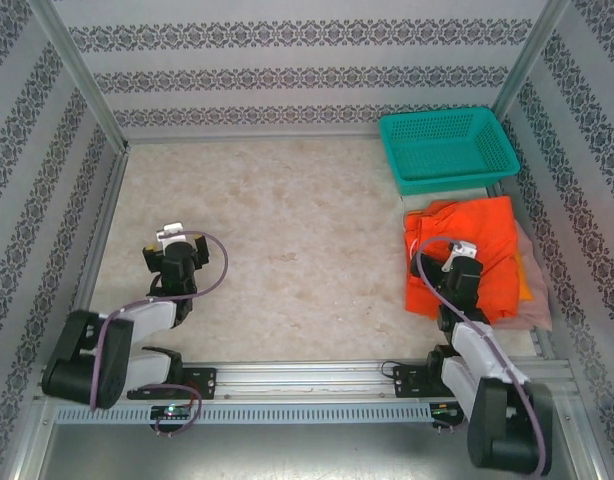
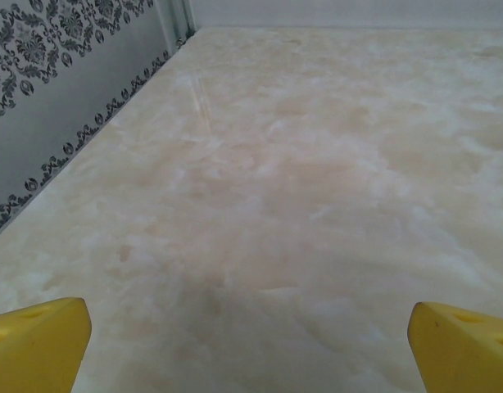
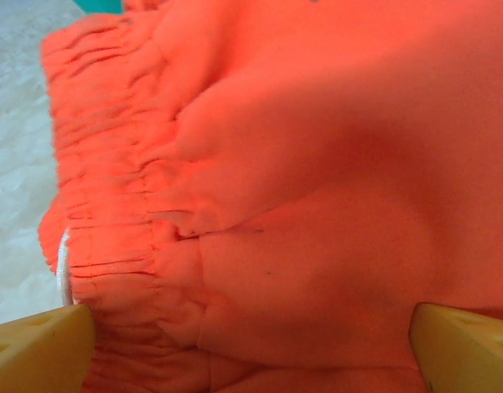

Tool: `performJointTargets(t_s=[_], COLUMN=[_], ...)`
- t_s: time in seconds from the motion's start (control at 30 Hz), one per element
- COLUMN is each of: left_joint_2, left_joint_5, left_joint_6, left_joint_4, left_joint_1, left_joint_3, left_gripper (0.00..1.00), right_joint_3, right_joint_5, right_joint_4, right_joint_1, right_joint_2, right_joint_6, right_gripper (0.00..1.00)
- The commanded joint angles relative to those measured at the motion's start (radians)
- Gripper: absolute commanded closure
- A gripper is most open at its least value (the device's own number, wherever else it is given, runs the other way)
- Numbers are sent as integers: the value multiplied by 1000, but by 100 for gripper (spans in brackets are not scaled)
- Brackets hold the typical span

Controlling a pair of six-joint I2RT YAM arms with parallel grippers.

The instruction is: Fold and stack the shorts

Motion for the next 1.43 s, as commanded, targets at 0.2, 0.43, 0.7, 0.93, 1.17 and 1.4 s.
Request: performJointTargets(t_s=[0.2,0.43,0.7,0.93,1.17,1.4], left_joint_2=[176,337,305,304,301,300], left_joint_5=[137,332,321,362,361,367], left_joint_6=[52,112,84,102,98,102], left_joint_4=[326,456,279,297,256,261], left_joint_1=[74,105,116,114,115,115], left_joint_3=[32,64,128,119,138,134], left_gripper=[0,0,0,0,0,0], right_joint_3=[219,244,245,247,246,246], right_joint_5=[-8,-49,-35,-11,-11,-11], right_joint_4=[363,525,538,535,535,535], right_joint_1=[89,98,104,117,117,117], right_joint_2=[381,575,584,581,581,581], right_joint_6=[-150,-200,-205,-210,-210,-211], right_gripper=[2,2,2,2,2,2])
